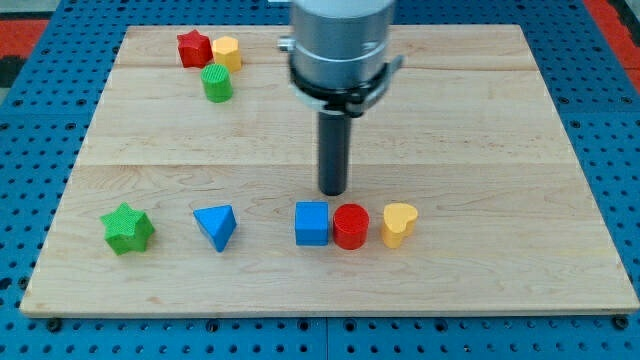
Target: Slide the green circle towards the bottom right of the board
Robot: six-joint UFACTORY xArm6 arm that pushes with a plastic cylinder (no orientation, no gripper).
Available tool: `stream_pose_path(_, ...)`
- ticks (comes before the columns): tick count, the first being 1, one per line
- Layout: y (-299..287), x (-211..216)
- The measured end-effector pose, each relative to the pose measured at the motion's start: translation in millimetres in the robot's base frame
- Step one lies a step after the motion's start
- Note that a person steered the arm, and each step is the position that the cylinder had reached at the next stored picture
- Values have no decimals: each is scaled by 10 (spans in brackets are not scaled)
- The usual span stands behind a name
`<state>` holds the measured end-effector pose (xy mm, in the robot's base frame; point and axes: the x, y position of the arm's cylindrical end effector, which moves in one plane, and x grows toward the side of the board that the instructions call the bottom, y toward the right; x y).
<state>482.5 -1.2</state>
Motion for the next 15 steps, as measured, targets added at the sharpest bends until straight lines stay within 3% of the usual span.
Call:
stream_pose_path(3, -25, 265)
stream_pose_path(5, -605, -257)
stream_pose_path(6, -1537, -749)
stream_pose_path(7, -1972, -1459)
stream_pose_path(8, -1836, -1806)
stream_pose_path(9, -540, -1248)
stream_pose_path(10, -36, -1168)
stream_pose_path(13, -1292, -1640)
stream_pose_path(14, -539, -1803)
stream_pose_path(15, 600, -1338)
